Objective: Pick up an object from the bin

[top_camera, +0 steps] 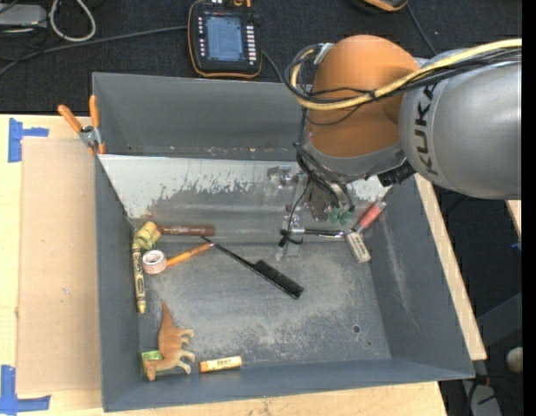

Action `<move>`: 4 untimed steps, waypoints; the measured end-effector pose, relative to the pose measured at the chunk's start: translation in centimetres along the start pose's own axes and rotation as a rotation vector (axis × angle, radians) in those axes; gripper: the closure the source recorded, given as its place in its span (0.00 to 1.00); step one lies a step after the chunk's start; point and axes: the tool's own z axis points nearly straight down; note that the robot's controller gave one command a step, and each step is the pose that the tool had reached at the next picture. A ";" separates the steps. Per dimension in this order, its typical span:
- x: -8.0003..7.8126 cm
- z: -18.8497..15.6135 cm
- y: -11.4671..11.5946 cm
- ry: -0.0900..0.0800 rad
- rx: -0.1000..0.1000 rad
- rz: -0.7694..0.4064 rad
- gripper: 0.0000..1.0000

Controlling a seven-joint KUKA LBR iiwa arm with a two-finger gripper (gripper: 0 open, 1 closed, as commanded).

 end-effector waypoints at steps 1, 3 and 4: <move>-0.1 -0.5 -0.1 -0.008 0.000 0.003 0.00; 0.7 9.1 -1.7 -0.012 -0.002 0.202 0.00; 2.0 11.2 -2.7 0.000 -0.001 0.398 0.00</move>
Offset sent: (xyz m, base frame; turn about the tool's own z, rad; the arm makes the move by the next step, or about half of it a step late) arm -0.0039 -0.0102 -0.1593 0.3138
